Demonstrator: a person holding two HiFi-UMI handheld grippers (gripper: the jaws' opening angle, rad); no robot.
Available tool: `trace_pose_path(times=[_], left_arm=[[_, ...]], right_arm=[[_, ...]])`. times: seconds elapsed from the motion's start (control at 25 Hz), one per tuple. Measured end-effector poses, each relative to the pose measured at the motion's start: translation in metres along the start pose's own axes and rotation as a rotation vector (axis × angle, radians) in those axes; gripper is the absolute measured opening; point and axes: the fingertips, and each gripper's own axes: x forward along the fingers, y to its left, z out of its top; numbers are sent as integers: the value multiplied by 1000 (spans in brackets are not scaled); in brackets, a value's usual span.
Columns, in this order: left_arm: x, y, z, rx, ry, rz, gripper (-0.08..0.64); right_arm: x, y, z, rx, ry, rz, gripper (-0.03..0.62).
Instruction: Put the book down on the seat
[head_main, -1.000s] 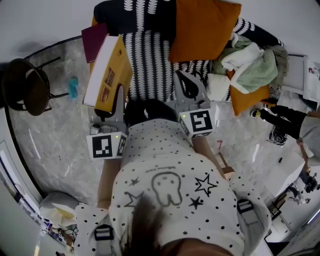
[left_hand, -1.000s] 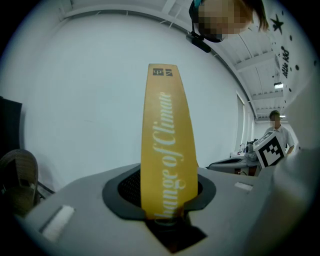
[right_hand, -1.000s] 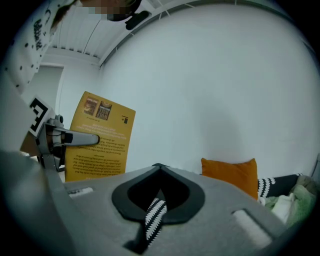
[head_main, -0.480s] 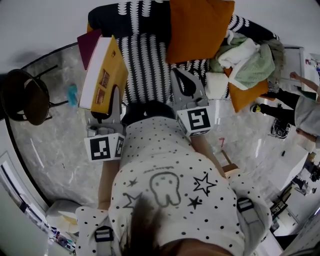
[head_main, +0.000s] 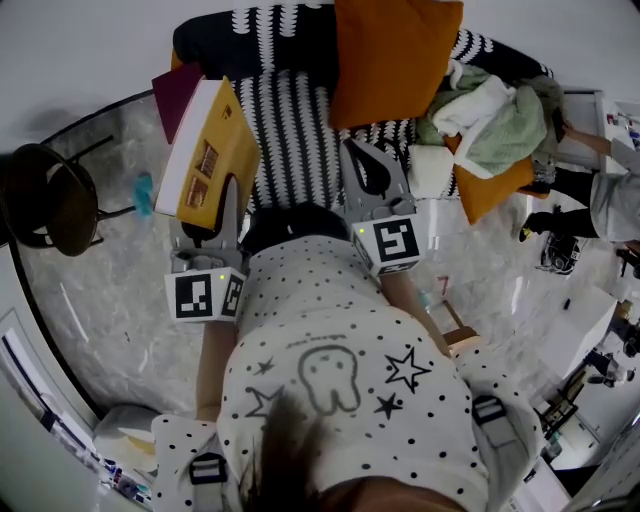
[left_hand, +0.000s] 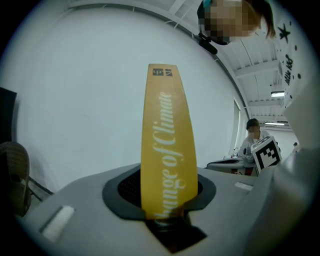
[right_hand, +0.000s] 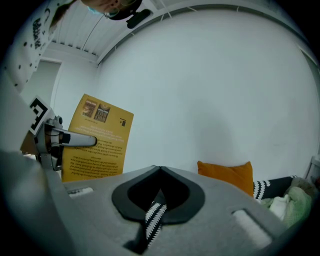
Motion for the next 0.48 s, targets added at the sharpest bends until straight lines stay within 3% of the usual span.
trace_pose_path(times=[0.48], left_arm=[[16,-5,-15,7,49,-81,149]], right_arm=[[-4,0,-4,6,11,-25,-3]])
